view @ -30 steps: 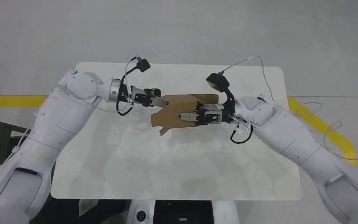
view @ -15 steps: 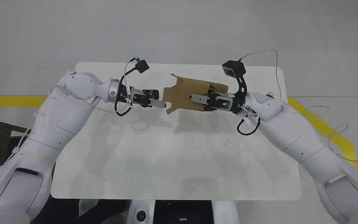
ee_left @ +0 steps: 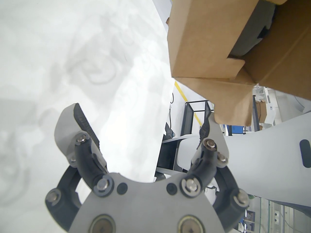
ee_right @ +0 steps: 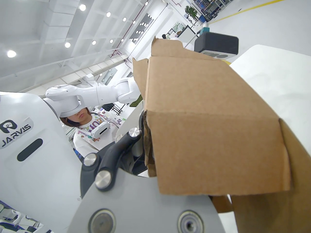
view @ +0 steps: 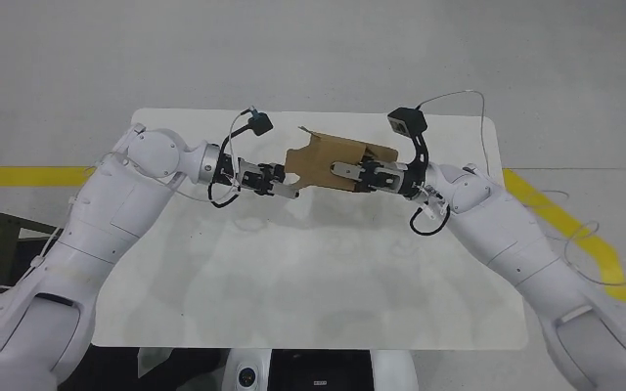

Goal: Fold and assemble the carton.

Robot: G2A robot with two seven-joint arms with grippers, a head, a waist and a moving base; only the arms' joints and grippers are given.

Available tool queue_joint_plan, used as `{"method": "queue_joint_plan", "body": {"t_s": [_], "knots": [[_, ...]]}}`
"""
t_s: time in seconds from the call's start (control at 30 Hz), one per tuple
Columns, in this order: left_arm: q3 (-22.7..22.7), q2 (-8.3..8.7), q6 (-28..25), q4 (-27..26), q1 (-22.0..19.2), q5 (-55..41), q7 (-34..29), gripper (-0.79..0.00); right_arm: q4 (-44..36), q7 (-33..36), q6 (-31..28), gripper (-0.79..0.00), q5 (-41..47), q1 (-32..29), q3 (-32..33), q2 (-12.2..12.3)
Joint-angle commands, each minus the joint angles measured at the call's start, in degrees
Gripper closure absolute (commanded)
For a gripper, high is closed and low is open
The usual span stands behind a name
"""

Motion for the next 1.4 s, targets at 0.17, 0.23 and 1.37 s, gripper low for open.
{"method": "queue_joint_plan", "body": {"t_s": [0.17,0.23,1.37], "knots": [[-1.5,0.13,-0.5,0.9,0.0,-1.3,-0.7,-0.785,0.9,0.0,0.0,0.000,-3.5,0.4,-1.2,-0.8],[-1.8,0.14,-0.4,0.7,0.1,-1.4,-0.9,-0.785,1.0,0.0,0.0,0.000,-4.1,0.6,-1.6,-0.9],[-1.2,-0.90,0.6,-0.7,0.9,0.0,-2.0,-0.785,-0.6,0.0,0.0,0.000,-6.1,1.9,-4.2,-1.1]]}}
